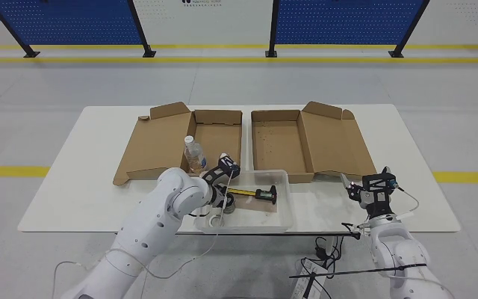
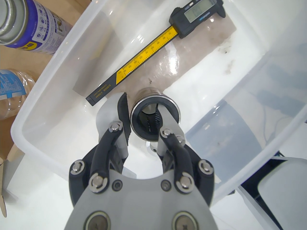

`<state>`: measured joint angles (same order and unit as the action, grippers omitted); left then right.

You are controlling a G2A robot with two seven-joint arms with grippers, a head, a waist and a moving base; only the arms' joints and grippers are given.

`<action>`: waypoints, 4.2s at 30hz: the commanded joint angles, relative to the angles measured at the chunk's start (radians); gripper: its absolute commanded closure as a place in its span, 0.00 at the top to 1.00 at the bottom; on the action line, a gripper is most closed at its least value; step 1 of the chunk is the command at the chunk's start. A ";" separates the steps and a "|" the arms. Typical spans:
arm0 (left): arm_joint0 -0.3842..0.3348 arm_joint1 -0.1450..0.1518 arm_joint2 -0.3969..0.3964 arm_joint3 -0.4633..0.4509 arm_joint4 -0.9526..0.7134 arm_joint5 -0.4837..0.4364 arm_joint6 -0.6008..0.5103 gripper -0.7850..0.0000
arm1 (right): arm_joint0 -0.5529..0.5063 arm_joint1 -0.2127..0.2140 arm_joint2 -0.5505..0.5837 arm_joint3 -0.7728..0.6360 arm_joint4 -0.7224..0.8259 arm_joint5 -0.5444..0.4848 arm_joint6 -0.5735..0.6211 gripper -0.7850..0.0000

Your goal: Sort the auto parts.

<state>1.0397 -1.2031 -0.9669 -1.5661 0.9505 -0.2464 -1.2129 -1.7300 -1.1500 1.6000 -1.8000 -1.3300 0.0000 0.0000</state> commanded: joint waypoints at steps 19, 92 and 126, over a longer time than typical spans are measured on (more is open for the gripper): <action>-0.005 0.003 0.012 0.022 -0.033 0.002 0.010 0.00 | 0.000 0.000 0.000 0.000 0.000 0.000 0.000 1.00; 0.095 0.111 -0.187 -0.500 -0.729 -0.077 -0.242 0.00 | 0.000 0.000 0.000 0.000 0.000 0.000 0.000 1.00; 0.098 0.143 -0.243 -0.327 -0.304 0.088 0.179 0.00 | 0.000 0.000 0.000 0.000 0.000 0.000 0.000 1.00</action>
<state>1.1379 -1.0603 -1.2130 -1.8959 0.6196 -0.1698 -1.0472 -1.7300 -1.1500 1.6000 -1.8000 -1.3300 0.0000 0.0000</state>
